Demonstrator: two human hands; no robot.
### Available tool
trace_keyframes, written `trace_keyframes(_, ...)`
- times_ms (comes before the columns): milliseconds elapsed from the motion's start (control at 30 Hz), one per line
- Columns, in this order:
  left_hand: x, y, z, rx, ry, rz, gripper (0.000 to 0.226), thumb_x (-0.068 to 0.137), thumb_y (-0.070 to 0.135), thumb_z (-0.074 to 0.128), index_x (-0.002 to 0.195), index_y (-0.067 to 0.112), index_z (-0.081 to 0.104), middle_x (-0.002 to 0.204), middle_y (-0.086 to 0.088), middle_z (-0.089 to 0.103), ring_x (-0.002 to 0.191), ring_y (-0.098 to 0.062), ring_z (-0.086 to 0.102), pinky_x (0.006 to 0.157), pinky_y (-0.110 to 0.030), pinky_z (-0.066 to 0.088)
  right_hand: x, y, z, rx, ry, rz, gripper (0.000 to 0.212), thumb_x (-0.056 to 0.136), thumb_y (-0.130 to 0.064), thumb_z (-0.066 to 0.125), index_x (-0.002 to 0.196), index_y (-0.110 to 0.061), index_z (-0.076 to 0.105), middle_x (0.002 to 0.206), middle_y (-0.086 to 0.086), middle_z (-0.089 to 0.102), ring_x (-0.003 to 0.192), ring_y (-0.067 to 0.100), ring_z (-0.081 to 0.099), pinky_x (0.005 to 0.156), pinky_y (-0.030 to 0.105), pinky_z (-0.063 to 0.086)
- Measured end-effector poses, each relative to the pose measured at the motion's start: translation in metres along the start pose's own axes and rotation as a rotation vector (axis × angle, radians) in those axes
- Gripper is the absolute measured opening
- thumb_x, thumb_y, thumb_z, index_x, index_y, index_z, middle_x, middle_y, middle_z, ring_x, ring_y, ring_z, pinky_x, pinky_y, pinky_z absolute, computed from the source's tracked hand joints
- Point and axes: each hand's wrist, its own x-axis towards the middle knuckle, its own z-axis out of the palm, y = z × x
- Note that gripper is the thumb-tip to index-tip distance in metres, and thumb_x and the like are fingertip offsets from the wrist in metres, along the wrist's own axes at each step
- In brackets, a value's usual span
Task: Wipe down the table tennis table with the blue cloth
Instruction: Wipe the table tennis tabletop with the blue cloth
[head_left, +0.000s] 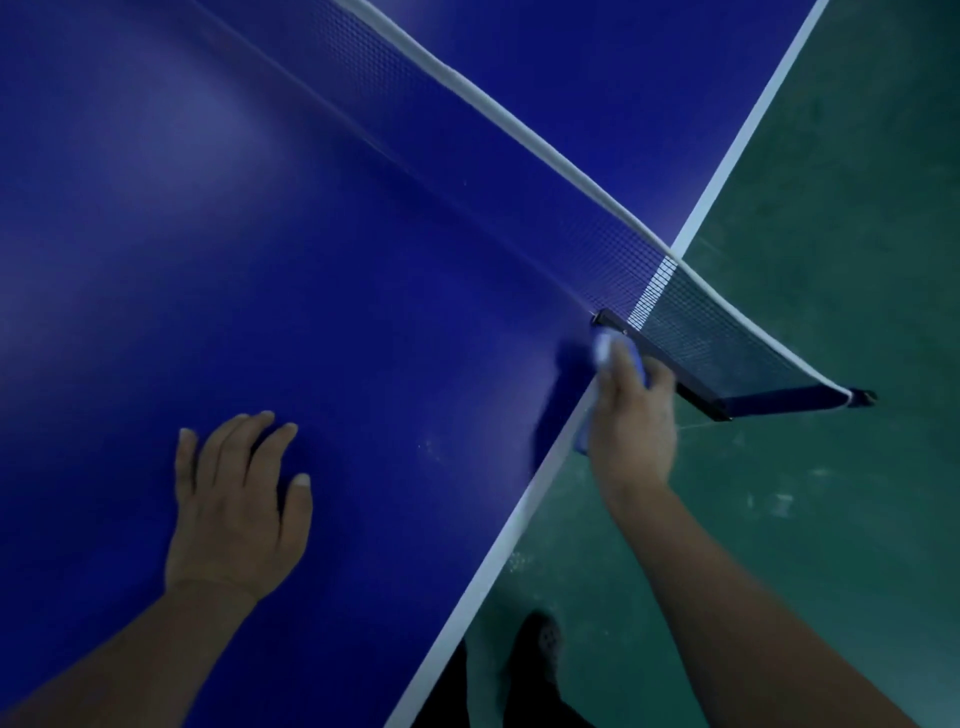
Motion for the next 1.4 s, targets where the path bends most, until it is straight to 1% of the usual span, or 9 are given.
trace_keyframes(100, 0.000, 0.001, -0.001, 0.005, 0.008, -0.010, 0.056, 0.092, 0.036, 0.033, 0.129, -0.001, 0.054, 0.139, -0.017, 0.046, 0.137, -0.035, 0.037, 0.121, -0.057, 0.004, -0.006, -0.013, 0.016, -0.156, -0.126, -0.216, 0.038, 0.102, -0.030, 0.050, 0.140, -0.032, 0.047, 0.133, -0.005, 0.045, 0.104, 0.005, 0.045, 0.074, 0.020, 0.038)
trace_keyframes(200, 0.001, 0.001, -0.001, -0.002, 0.010, -0.022, 0.057, 0.092, 0.036, 0.032, 0.129, -0.001, 0.054, 0.140, -0.018, 0.044, 0.137, -0.035, 0.035, 0.121, -0.057, 0.004, 0.005, 0.038, -0.002, -0.238, -0.261, 0.103, 0.038, 0.090, -0.019, 0.057, 0.127, -0.031, 0.056, 0.126, 0.010, 0.051, 0.101, 0.031, 0.059, 0.080, 0.033, 0.046)
trace_keyframes(300, 0.001, 0.002, -0.001, -0.001, 0.003, -0.021, 0.057, 0.092, 0.037, 0.032, 0.130, 0.000, 0.054, 0.141, -0.017, 0.043, 0.138, -0.034, 0.035, 0.121, -0.057, 0.004, -0.004, 0.080, -0.032, -0.370, -0.242, 0.094, 0.020, 0.098, -0.038, 0.046, 0.105, -0.032, 0.063, 0.110, 0.005, 0.056, 0.085, 0.031, 0.064, 0.080, 0.035, 0.047)
trace_keyframes(467, 0.000, 0.002, -0.002, 0.008, -0.002, -0.027, 0.057, 0.091, 0.036, 0.033, 0.130, 0.001, 0.054, 0.141, -0.016, 0.043, 0.139, -0.033, 0.034, 0.122, -0.055, 0.002, 0.001, 0.020, -0.002, -0.287, 0.007, -0.274, 0.039, 0.101, -0.059, 0.040, 0.131, -0.039, 0.055, 0.116, -0.015, 0.040, 0.106, 0.012, 0.049, 0.076, 0.021, 0.031)
trace_keyframes(600, 0.000, 0.002, -0.001, 0.008, 0.009, -0.030, 0.057, 0.091, 0.036, 0.033, 0.130, 0.001, 0.054, 0.141, -0.016, 0.043, 0.139, -0.034, 0.034, 0.122, -0.054, 0.002, 0.006, -0.030, 0.028, -0.219, -0.100, -0.420, 0.039, 0.103, -0.015, 0.048, 0.141, -0.022, 0.048, 0.149, 0.010, 0.040, 0.126, 0.029, 0.041, 0.093, 0.039, 0.045)
trace_keyframes(867, -0.001, 0.000, 0.000, 0.007, 0.007, -0.021, 0.057, 0.092, 0.037, 0.033, 0.131, 0.002, 0.053, 0.142, -0.016, 0.043, 0.139, -0.033, 0.034, 0.122, -0.055, 0.003, 0.006, 0.049, -0.027, -0.179, -0.145, 0.003, 0.026, 0.099, -0.020, 0.055, 0.121, -0.024, 0.068, 0.126, 0.014, 0.054, 0.091, 0.028, 0.057, 0.075, 0.026, 0.040)
trace_keyframes(1033, -0.001, 0.000, 0.002, 0.014, 0.012, -0.033, 0.055, 0.093, 0.037, 0.034, 0.132, 0.005, 0.053, 0.143, -0.014, 0.042, 0.141, -0.031, 0.033, 0.122, -0.054, 0.003, 0.012, -0.008, 0.009, -0.011, -0.062, -0.457, 0.031, 0.104, -0.025, 0.055, 0.130, -0.014, 0.065, 0.144, 0.016, 0.049, 0.129, 0.033, 0.044, 0.104, 0.039, 0.038)
trace_keyframes(1167, 0.000, 0.000, 0.003, 0.016, 0.023, -0.036, 0.053, 0.093, 0.037, 0.034, 0.133, 0.006, 0.052, 0.144, -0.012, 0.041, 0.141, -0.029, 0.032, 0.122, -0.055, 0.004, 0.029, -0.074, 0.053, -0.024, -0.079, -0.593, 0.029, 0.097, -0.004, 0.056, 0.122, -0.005, 0.070, 0.140, 0.021, 0.055, 0.124, 0.049, 0.047, 0.104, 0.050, 0.037)
trace_keyframes(1400, -0.001, -0.002, 0.002, -0.009, 0.044, -0.041, 0.053, 0.094, 0.036, 0.034, 0.134, 0.005, 0.051, 0.145, -0.014, 0.042, 0.141, -0.030, 0.033, 0.122, -0.055, 0.005, -0.033, -0.021, 0.022, -0.082, -0.619, -1.580, 0.035, 0.096, -0.013, 0.049, 0.124, -0.015, 0.071, 0.140, 0.009, 0.059, 0.129, 0.036, 0.045, 0.108, 0.042, 0.036)
